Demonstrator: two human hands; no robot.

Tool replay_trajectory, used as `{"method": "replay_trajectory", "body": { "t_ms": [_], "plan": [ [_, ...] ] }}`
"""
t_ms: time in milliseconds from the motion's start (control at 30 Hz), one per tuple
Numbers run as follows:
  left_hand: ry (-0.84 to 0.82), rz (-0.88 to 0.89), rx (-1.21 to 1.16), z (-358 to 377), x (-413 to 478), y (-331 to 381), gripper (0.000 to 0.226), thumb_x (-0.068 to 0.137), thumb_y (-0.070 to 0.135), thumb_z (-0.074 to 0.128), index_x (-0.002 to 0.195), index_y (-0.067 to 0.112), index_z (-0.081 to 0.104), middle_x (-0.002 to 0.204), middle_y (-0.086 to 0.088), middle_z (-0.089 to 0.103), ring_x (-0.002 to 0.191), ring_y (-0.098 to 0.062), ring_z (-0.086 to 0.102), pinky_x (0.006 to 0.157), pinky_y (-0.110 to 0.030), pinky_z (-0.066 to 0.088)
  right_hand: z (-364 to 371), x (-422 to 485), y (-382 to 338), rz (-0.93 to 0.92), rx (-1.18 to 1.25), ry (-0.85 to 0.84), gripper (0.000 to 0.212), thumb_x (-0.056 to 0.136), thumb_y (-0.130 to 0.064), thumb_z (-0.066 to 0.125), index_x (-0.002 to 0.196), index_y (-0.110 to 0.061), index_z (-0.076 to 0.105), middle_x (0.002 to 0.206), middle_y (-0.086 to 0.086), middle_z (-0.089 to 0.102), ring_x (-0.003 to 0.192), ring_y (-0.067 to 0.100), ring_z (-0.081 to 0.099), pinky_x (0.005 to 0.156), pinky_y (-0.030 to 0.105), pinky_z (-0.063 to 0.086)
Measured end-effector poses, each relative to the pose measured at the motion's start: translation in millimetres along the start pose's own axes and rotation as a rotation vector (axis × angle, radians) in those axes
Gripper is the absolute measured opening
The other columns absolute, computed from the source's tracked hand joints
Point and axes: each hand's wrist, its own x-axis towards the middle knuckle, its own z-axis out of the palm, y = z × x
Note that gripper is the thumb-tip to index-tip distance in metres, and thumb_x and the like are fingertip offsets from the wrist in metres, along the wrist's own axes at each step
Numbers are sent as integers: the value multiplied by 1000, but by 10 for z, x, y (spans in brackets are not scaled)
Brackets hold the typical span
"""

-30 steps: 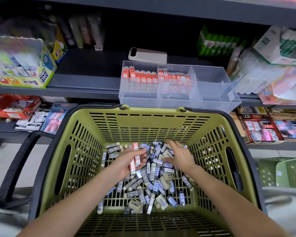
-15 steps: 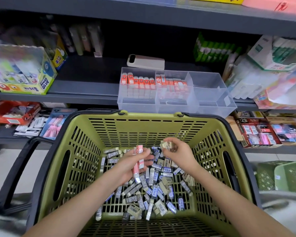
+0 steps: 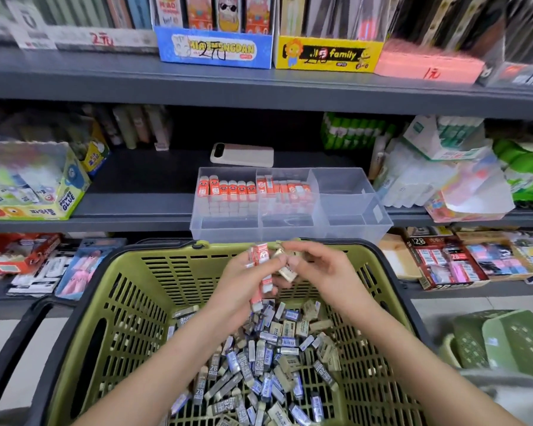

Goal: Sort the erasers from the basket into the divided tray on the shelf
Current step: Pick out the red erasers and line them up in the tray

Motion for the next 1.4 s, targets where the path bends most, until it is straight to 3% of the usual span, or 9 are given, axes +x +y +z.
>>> {"method": "replay_trajectory", "body": {
  "t_ms": [167, 300, 400, 500, 600, 900, 1033, 1200, 1400],
  "plan": [
    [6, 58, 35, 172, 153, 261, 28, 77, 19, 71, 99, 3, 63, 83, -11, 74, 64, -18, 68, 54, -21, 49, -522, 352, -99, -23, 85, 281, 21, 90, -7, 58, 103, -23, 57, 70, -2, 68, 60, 12, 60, 67, 21, 51],
    [62, 102, 27, 212, 305, 448, 25, 75, 20, 71, 95, 7, 64, 81, -12, 74, 61, -16, 67, 51, -20, 51, -988, 890, -120, 22, -285, 420, 11, 85, -16, 66, 96, -14, 62, 76, 0, 69, 71, 15, 64, 74, 35, 52],
    [137, 128, -18, 226, 437, 567, 37, 68, 23, 75, 99, 8, 62, 73, -8, 72, 54, -13, 64, 48, -20, 50, -1101, 1245, -89, 87, -773, 328, 18, 85, -26, 65, 100, -17, 70, 95, 2, 72, 93, 20, 65, 79, 29, 45],
    [181, 150, -61, 217, 567, 666, 41, 65, 23, 77, 100, 9, 60, 70, -6, 71, 51, -12, 61, 45, -20, 49, -1087, 1465, -53, 151, -935, 83, 19, 83, -27, 66, 99, -20, 73, 102, 0, 72, 99, 20, 64, 85, 30, 47],
    [203, 163, -54, 205, 684, 735, 39, 63, 25, 78, 95, 8, 63, 71, -6, 71, 52, -12, 62, 45, -20, 49, -1088, 1542, -3, 163, -838, -92, 15, 84, -24, 67, 96, -18, 74, 100, -2, 72, 96, 16, 65, 87, 32, 50],
    [243, 157, 14, 215, 866, 733, 41, 71, 21, 76, 105, 3, 63, 76, -9, 73, 56, -13, 65, 45, -21, 49, -1147, 1461, 181, 225, -716, -126, 28, 98, -21, 43, 104, -12, 69, 114, 2, 67, 106, 15, 59, 93, 26, 42],
    [225, 161, 7, 239, 873, 754, 33, 71, 20, 76, 97, 7, 61, 76, -10, 73, 55, -13, 64, 44, -20, 47, -1060, 1343, 1, 44, -886, 43, 35, 100, -34, 37, 96, -16, 66, 93, 1, 69, 94, 19, 60, 90, 35, 41],
    [156, 189, -31, 338, 857, 782, 29, 61, 24, 76, 82, 12, 59, 70, -6, 71, 55, -12, 63, 44, -19, 46, -741, 1034, -413, -96, -598, 11, 31, 82, -54, 53, 78, -29, 72, 76, -15, 68, 75, 2, 58, 75, 23, 41],
    [98, 199, -1, 441, 843, 797, 37, 61, 30, 78, 89, 11, 63, 81, -8, 73, 63, -15, 66, 48, -20, 48, -699, 997, -427, -31, 62, 168, 11, 88, -19, 63, 85, -11, 71, 76, -5, 70, 70, 4, 61, 64, 15, 46]
  ]
}}
